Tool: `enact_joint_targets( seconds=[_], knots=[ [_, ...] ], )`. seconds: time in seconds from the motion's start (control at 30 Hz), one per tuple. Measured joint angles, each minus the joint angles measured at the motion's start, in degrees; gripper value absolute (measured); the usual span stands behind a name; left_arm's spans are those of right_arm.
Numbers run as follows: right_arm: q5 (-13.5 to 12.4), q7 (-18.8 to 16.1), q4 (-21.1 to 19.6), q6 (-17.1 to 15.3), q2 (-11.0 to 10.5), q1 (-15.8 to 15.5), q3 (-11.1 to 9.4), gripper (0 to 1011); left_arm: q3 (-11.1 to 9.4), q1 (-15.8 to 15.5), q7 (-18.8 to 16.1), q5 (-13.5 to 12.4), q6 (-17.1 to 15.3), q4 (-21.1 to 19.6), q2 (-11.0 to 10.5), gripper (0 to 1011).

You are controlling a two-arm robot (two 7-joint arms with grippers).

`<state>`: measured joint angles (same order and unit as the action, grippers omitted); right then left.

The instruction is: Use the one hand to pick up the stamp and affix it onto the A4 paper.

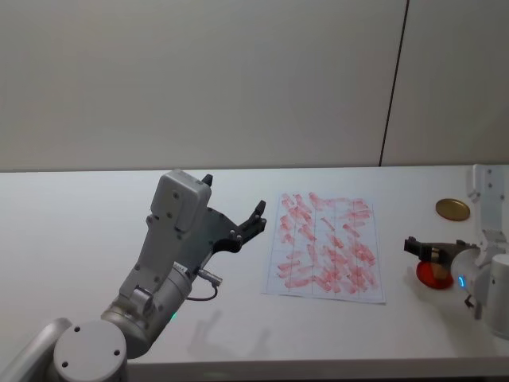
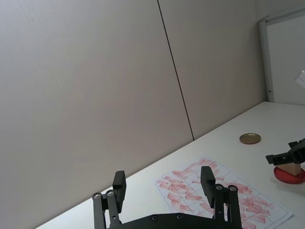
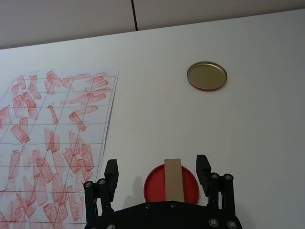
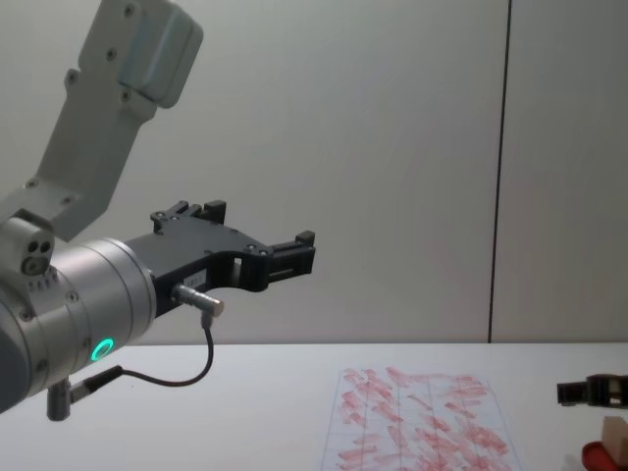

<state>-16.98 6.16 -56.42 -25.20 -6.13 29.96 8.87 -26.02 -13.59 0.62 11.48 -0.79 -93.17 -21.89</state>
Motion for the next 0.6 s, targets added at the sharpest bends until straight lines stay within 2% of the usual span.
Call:
enact_joint_targets(
  seconds=[0.3,0.4,0.6],
  knots=[
    [0.86,-1.13,4.19,0.26,0.23,2.21,-0.3,994,0.0,0.0,0.0,0.0,0.0,0.0,0.0,993],
    [1.03,-1.36,5.14,0.24,0.31,2.74,-0.39,950,0.0,0.0,0.0,0.0,0.0,0.0,0.0,993],
    [1.08,-1.31,6.23,-0.87,0.45,3.49,-0.58,796,0.0,0.0,0.0,0.0,0.0,0.0,0.0,993]
  ],
)
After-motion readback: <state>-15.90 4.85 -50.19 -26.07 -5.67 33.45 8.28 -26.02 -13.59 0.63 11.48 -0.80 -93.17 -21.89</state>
